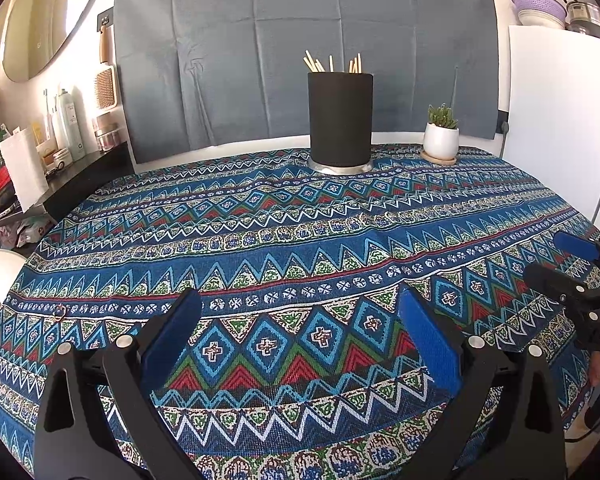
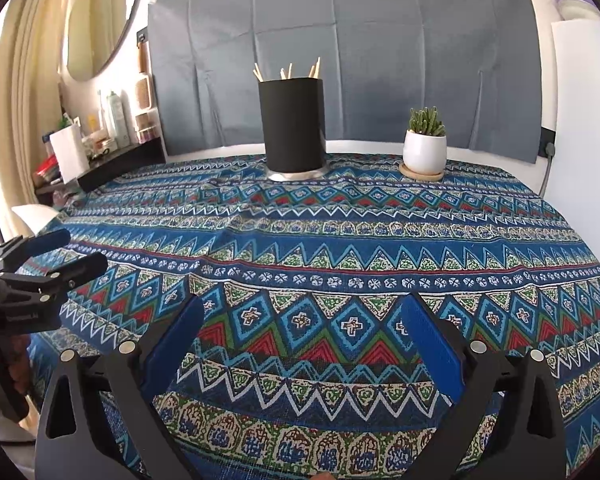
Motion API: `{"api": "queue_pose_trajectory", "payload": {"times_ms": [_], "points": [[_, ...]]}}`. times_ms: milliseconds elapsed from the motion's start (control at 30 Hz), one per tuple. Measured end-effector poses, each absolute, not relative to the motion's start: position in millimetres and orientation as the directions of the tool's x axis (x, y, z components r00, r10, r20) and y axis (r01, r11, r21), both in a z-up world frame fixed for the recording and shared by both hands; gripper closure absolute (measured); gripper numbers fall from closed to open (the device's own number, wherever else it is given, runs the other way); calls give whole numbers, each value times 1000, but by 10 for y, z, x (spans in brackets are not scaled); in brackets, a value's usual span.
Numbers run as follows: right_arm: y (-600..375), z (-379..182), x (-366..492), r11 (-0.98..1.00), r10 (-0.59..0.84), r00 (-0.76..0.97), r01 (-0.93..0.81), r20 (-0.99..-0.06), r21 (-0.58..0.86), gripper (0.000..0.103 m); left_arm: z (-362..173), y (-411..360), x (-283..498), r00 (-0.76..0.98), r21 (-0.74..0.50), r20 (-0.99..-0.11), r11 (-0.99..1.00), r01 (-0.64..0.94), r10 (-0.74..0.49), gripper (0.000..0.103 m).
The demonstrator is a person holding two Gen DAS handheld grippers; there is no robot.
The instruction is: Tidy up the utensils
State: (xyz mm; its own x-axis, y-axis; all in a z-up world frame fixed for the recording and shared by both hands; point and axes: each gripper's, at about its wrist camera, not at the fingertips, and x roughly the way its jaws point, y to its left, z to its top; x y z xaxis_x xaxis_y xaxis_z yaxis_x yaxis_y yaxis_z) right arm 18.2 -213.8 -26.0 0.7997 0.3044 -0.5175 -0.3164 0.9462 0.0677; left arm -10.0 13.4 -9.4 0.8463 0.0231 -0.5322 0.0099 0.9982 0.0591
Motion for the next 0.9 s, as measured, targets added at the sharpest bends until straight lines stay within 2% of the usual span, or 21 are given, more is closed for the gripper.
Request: {"api": "queue_pose_trajectory", "payload": {"times_ms": [900], "points": [[-2111, -259, 180, 946, 303, 799, -317, -520, 64, 8, -126, 150, -59, 827, 40, -563, 999, 18, 8, 6]]}}
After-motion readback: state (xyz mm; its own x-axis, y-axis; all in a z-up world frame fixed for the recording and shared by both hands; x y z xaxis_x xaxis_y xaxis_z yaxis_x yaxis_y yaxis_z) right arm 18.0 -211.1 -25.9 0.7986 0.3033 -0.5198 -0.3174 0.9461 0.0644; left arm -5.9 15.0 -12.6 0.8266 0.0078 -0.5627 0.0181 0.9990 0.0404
